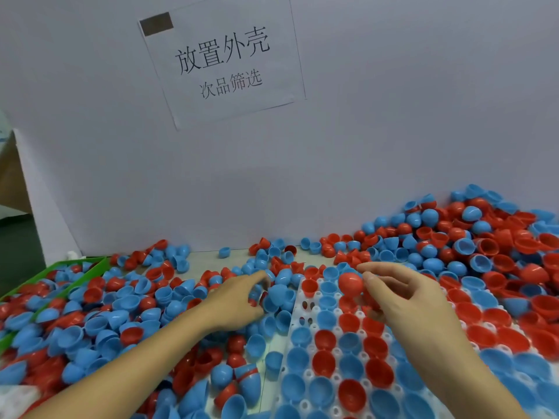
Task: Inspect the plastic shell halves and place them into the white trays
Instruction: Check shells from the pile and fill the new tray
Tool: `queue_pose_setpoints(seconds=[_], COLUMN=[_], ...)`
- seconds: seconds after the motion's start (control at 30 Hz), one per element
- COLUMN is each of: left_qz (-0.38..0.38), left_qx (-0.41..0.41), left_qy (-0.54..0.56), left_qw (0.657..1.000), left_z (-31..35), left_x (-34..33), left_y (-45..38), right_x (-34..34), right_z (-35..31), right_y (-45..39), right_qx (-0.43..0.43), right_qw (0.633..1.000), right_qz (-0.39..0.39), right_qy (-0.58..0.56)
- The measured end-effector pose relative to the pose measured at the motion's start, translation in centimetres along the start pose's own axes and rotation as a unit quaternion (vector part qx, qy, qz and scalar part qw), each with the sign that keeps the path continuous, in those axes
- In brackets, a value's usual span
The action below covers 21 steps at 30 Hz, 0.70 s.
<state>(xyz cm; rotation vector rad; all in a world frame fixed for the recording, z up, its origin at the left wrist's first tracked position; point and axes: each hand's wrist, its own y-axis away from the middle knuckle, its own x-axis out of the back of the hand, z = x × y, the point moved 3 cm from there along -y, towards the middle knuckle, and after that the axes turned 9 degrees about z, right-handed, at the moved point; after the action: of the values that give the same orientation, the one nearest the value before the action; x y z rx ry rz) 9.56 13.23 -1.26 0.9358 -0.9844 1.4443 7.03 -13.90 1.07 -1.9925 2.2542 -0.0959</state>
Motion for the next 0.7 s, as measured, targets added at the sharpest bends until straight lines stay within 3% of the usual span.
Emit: queue_pose_setpoints(seconds=[0.23, 0.33, 0.47, 0.7], left_qz=[0.027, 0.054, -0.003, 0.099], left_qx=[-0.001, -0.056, -0.111, -0.082], left_qy=[-0.052, -0.090, -0.052, 0.103], left_qw=[0.998, 0.993, 0.993, 0.986], left_z=[0.2, 1.4, 2.9, 2.6], left_x=[1.7, 1.0, -0.5, 1.7], left_y=[-0.3, -0.2, -0.4, -0.4], right_x=[1.9, 1.7, 1.3, 1.2], right_z=[-0.2, 0.0, 0.2, 0.1], right_y=[-0.7, -0.7, -0.6, -0.7], right_qx=[0.000, -0.005, -0.008, -0.009], right_qw=[0.999, 0.999, 0.999, 1.000], right_qz=[0.032, 0.032, 0.030, 0.026], right_qy=[-0.004, 0.001, 0.011, 0.013])
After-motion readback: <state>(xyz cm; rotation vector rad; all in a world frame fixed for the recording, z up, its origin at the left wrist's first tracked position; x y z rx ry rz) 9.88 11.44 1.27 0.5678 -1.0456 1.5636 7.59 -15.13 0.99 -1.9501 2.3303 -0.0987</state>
